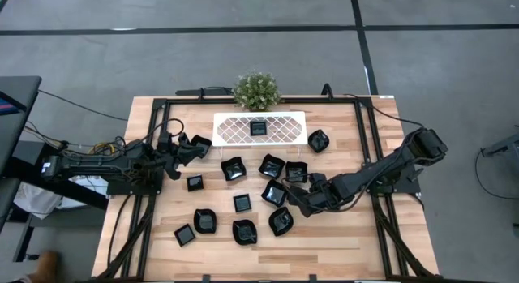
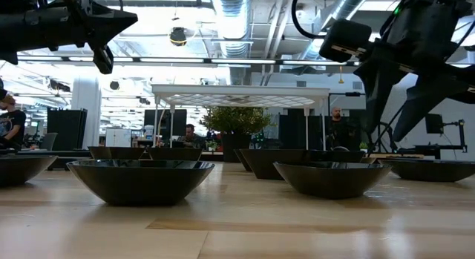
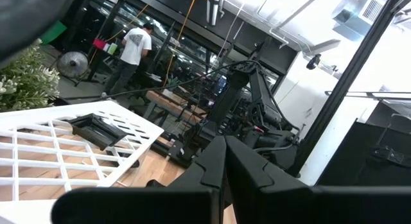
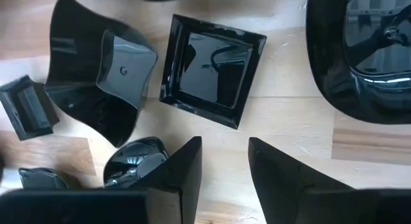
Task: Pick & Place Mini shaped plates
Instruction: Stack the square plate on top of the square plate on the shelf
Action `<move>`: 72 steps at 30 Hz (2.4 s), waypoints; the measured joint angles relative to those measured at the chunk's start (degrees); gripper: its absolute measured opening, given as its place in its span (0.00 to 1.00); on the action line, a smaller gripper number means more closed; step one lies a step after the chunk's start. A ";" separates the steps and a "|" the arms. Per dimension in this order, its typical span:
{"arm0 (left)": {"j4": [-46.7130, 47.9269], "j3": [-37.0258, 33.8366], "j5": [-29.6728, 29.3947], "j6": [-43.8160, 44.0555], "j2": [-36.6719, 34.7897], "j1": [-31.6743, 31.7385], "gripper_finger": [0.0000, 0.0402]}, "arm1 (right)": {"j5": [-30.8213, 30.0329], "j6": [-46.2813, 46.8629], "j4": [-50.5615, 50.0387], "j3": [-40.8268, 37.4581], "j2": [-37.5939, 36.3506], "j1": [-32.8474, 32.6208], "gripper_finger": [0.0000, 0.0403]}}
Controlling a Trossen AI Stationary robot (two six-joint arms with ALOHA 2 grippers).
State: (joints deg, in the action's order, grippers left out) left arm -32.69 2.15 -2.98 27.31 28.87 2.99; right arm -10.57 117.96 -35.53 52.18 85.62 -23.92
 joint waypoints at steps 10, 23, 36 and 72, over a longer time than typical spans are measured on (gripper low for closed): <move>-0.35 0.00 0.01 -0.02 0.00 0.00 0.03 | -1.51 2.70 0.90 0.00 1.21 -0.51 0.31; -1.44 0.00 0.00 0.00 0.01 0.01 0.03 | -0.01 5.17 5.67 0.07 8.17 -1.03 0.31; -2.22 0.00 0.00 -0.02 0.01 0.01 0.03 | 0.02 5.23 6.07 0.04 7.69 -1.07 0.31; -2.54 0.00 0.00 -0.02 0.01 0.01 0.03 | 3.00 8.77 -13.60 7.93 7.69 -0.70 0.30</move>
State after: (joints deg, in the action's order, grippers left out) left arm -35.22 2.15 -2.98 27.29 28.88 3.01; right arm -7.57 126.73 -49.13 60.12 93.32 -24.62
